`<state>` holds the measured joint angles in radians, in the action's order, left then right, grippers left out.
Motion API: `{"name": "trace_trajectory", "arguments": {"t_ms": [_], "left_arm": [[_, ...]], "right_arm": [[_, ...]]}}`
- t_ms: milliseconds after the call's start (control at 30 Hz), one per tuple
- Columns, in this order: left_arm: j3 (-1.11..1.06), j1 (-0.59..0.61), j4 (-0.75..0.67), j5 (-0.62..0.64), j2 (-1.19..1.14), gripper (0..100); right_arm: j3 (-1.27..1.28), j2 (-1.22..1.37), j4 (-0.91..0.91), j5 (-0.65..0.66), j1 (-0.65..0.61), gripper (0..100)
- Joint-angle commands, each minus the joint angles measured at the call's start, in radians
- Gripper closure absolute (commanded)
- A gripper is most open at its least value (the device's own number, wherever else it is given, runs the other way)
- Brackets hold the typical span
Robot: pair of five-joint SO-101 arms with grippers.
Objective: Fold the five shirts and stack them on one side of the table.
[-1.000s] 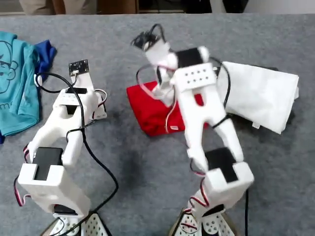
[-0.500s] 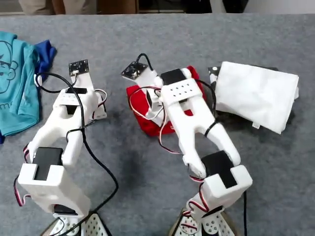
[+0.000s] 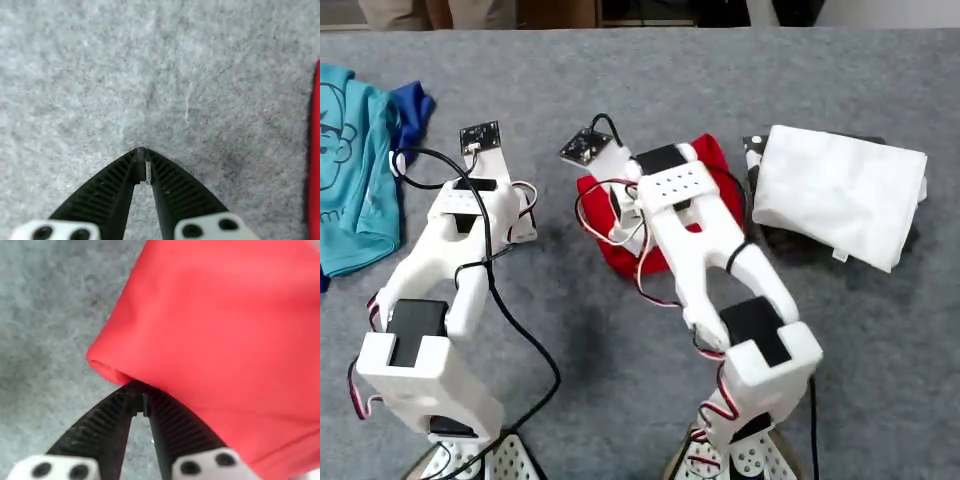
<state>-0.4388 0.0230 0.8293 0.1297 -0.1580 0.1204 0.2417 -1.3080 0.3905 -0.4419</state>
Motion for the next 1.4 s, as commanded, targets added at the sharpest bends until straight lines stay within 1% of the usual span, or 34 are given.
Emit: {"name": "trace_trajectory", "arguments": {"t_ms": [0,133,267,400,667,900,1000,1167,1267,1367], "left_arm": [[0.006,0.009,-0.011,-0.003,0.051,98],[0.006,0.008,-0.011,-0.003,0.051,98],[0.006,0.009,-0.011,-0.003,0.051,98],[0.006,0.011,-0.011,-0.003,0.051,98],[0.006,0.009,-0.011,-0.003,0.051,98],[0.006,0.006,-0.011,-0.003,0.058,98],[0.029,-0.005,-0.002,0.002,0.061,98],[0.074,-0.005,0.000,0.006,0.059,98],[0.061,-0.005,-0.005,0.006,0.051,98],[0.044,-0.005,-0.009,0.002,0.051,98]], "right_arm": [[-0.076,0.010,0.012,-0.015,-0.010,99.5],[-0.108,0.028,0.015,-0.014,-0.010,99.5],[-0.082,0.039,0.009,-0.006,-0.005,99.5],[-0.013,0.035,0.009,-0.003,0.027,99.6],[0.116,0.035,0.012,0.061,0.101,99.6],[0.090,0.019,0.025,0.071,0.140,99.6],[0.058,-0.061,-0.021,0.071,0.119,99.6],[0.054,-0.209,-0.038,0.071,0.015,99.6],[0.050,-0.213,-0.020,0.064,-0.021,99.6],[0.048,-0.179,0.023,0.063,-0.025,99.6]]}}
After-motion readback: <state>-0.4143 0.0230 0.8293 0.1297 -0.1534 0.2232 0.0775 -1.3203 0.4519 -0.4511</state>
